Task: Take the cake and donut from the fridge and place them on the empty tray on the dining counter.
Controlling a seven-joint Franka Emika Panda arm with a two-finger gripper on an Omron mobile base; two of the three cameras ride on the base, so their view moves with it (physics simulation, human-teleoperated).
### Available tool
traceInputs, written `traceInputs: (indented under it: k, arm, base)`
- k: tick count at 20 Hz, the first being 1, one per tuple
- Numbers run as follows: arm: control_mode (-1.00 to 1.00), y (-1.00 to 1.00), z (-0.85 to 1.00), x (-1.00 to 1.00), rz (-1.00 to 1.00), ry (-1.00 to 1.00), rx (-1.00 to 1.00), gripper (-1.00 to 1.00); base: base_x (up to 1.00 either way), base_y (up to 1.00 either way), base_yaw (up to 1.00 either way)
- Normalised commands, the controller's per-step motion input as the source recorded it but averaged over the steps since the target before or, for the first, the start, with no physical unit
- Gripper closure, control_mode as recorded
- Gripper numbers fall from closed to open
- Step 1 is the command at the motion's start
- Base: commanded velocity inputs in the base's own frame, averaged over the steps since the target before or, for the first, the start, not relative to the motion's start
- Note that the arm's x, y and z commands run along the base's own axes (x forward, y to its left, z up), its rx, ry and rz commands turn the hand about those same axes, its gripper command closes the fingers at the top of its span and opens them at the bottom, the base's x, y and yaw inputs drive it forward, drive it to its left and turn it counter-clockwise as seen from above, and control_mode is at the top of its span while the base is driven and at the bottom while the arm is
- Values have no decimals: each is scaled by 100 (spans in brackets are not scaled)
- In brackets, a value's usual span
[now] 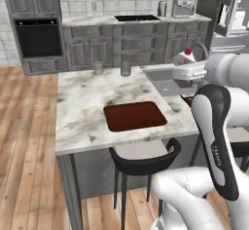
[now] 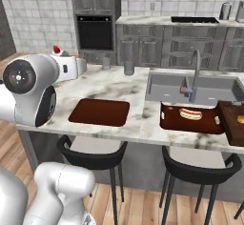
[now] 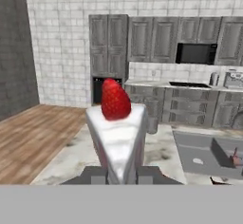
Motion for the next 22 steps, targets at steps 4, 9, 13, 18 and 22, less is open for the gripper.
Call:
traceInputs:
  k: [4,9,13,18,22]
  arm:
    - [-100,-3,-53,32,-12,19,-8,100]
    - [-100,-1,-68,65,4,13,-4,100]
    - [-100,0,-72,67,16,10,0,100]
    - [-100,6,-70,51,22,7,0,100]
    - [-100,25,-63,61,21,10,-2,100]
  base:
    - [0,0,0]
    - [0,0,0]
    - [0,0,0]
    - [0,0,0]
    - [0,0,0]
